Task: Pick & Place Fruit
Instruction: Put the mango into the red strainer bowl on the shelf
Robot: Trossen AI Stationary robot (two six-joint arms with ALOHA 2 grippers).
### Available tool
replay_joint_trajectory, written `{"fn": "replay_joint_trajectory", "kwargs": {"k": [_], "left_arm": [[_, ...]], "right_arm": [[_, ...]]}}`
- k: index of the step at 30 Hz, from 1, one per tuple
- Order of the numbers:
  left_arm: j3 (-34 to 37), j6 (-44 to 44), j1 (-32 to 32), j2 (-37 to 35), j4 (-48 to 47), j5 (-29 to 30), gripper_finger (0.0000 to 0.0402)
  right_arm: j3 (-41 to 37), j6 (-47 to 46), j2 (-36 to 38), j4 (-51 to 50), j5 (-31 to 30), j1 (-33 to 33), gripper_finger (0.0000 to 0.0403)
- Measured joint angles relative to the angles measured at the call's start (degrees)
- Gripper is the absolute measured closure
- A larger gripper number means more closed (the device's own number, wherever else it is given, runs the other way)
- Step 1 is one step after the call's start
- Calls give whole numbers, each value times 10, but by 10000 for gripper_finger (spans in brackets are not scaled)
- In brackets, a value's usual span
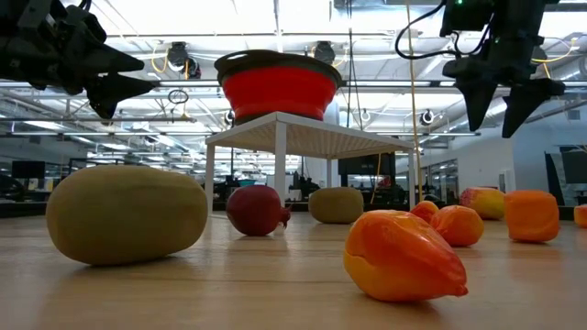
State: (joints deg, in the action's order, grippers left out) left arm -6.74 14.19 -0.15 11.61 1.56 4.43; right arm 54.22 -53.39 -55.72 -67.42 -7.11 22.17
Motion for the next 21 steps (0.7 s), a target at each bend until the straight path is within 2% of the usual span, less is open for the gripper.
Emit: {"fn": "replay_joint_trajectory", "kwargs": {"k": [13,21], "left_arm": [[0,0,0,0,0,0,188],[0,0,0,0,0,0,188]], "right_arm": [[0,-44,-5,8,-6,0,10],[0,-59,-5,11,-5,0,8]]}}
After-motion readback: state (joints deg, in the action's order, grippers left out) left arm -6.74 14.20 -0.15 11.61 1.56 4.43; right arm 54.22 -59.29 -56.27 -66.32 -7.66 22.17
